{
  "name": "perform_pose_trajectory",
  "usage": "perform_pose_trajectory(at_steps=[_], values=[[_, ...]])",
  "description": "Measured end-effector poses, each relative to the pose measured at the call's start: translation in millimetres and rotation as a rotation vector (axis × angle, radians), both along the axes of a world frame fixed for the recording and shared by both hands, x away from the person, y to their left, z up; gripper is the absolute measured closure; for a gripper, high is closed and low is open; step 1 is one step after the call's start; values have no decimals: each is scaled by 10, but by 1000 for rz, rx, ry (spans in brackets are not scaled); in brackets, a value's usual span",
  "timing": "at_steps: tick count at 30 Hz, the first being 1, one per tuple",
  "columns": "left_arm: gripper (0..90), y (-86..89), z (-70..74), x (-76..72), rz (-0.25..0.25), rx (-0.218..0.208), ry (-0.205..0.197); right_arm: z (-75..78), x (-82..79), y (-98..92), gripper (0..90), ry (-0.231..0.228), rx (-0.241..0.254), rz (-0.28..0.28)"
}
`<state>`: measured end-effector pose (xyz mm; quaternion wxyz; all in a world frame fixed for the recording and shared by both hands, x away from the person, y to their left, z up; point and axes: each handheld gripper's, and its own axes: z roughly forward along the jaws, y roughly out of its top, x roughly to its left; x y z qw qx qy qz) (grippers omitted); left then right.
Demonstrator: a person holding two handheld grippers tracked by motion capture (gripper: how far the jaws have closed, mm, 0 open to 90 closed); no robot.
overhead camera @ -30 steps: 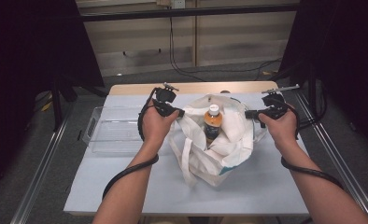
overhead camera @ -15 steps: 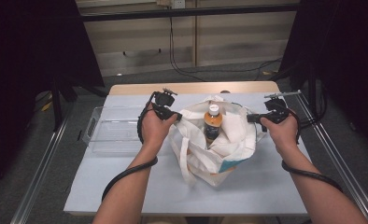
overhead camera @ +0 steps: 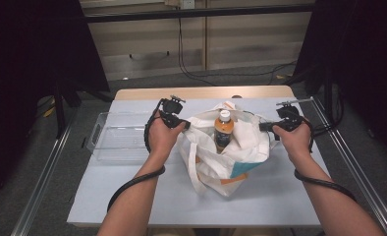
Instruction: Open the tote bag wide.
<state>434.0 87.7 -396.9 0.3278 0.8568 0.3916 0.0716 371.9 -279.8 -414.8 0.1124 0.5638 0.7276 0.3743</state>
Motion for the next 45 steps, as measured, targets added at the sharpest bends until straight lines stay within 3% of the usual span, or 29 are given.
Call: perform_pose_trajectory(at_steps=[1, 3, 10, 12, 13, 19, 20, 22, 26, 37, 38, 39, 45], values=[[833, -12, -13, -8, 18, -18, -2, -9, 0, 1, 835, 3, 2, -1], [833, 7, -10, 3, -13, 13, 8, -24, -1, -2, 834, 3, 5, -2], [833, 2, -54, -15, 1, 6, -4, -60, -7, 2, 830, 2, -11, -4], [833, -3, -82, -24, 22, -19, 6, -68, -4, 3, 829, 4, -9, -3], [833, 18, -87, -14, 0, -9, 8, -74, -2, 2, 829, 6, -6, -3], [833, 12, -94, -32, 0, 3, 2, -97, 7, 15, 826, 11, -17, -1], [833, -11, -100, -58, 26, -13, 1, -111, 4, 22, 826, 15, -21, 1], [833, -5, -99, -58, 24, -21, -2, -119, 2, 21, 826, 15, -20, 4], [833, 1, -82, -47, -4, 5, 1, -130, 4, 19, 827, 13, -29, 11], [832, -20, -129, -63, -2, 15, -2, -208, 8, 18, 824, 32, -26, 10], [832, -26, -142, -71, 7, -2, 3, -217, 6, 19, 824, 33, -27, 9], [833, -14, -142, -70, -5, 15, 5, -227, 3, 22, 824, 34, -26, 8], [831, -26, -164, -81, -3, 20, 4, -275, -10, 27, 820, 35, -28, 5]])
